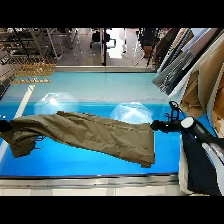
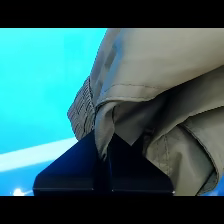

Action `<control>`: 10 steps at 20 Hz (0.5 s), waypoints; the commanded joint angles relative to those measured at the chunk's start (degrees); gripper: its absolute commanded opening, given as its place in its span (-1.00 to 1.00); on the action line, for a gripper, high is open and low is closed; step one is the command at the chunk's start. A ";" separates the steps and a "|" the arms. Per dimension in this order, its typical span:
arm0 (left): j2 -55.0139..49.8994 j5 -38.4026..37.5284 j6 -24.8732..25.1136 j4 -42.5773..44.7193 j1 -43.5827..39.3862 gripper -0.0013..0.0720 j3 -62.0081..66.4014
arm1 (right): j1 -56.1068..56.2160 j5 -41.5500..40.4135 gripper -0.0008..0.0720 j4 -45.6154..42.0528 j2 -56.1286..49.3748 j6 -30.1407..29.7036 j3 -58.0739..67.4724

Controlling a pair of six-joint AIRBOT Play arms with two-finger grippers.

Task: Fold the clothes and pants, and hang the long-sleeved shirts on hangers.

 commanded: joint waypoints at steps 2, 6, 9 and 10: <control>0.59 0.11 -0.70 -0.31 0.04 -0.92 0.04 | -0.28 12.13 0.13 3.02 -11.43 -11.74 11.63; 0.79 1.25 -1.92 -3.17 0.07 -0.92 0.04 | -0.28 14.91 -0.28 3.04 -13.99 -12.98 13.44; 1.81 3.65 -1.90 -8.41 0.07 -0.92 0.04 | -0.28 16.06 -0.95 3.98 -13.99 -12.92 13.44; 2.34 4.87 -1.90 -10.10 0.07 -0.92 0.04 | -0.28 16.22 -0.95 4.37 -13.92 -12.96 13.46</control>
